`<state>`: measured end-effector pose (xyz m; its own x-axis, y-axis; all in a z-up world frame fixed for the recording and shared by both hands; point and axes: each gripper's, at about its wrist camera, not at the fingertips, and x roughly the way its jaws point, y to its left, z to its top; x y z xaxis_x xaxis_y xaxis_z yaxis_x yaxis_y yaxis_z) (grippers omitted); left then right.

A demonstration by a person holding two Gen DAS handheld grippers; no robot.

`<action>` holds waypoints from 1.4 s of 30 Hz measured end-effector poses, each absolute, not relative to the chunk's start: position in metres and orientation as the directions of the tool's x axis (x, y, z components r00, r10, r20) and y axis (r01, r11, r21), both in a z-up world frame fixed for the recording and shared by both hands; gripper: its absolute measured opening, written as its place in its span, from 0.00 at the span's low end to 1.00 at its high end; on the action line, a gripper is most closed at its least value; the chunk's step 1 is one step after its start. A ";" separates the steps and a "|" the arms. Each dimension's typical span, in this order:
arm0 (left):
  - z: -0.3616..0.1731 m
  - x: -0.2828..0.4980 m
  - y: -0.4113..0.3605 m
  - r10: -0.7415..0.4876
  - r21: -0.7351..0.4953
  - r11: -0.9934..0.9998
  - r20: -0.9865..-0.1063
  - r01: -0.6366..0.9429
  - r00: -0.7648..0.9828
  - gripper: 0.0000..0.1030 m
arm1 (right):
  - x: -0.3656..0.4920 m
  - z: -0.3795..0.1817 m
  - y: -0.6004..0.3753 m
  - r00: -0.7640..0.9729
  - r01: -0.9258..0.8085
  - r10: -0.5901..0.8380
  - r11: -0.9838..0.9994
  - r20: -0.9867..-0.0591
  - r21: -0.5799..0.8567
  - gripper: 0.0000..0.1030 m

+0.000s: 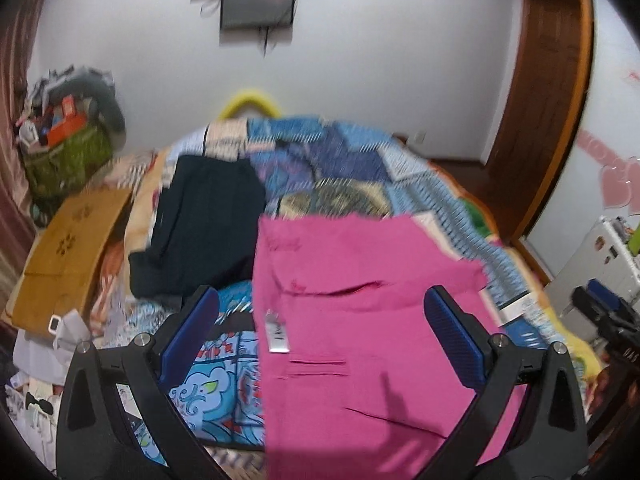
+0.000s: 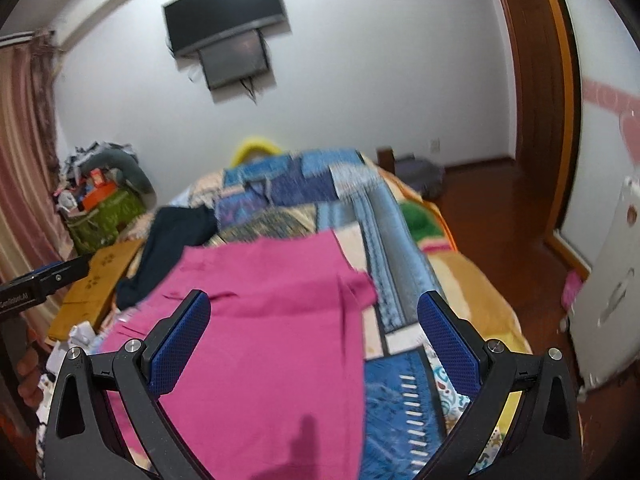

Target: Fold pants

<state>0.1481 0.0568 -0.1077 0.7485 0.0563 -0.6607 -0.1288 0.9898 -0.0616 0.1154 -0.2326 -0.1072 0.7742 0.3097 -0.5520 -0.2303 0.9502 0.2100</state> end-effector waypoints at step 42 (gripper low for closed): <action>-0.219 0.263 0.100 -0.089 -0.094 0.996 -0.926 0.003 0.366 0.05 | 0.250 -0.205 -0.209 0.378 -0.424 0.409 0.874 -0.830 0.238 0.04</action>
<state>0.2631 0.0995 -0.2187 0.3660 -0.0886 -0.9264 0.0028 0.9956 -0.0941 0.2497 -0.2088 -0.2049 0.3780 0.4093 -0.8304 -0.4238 0.8740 0.2378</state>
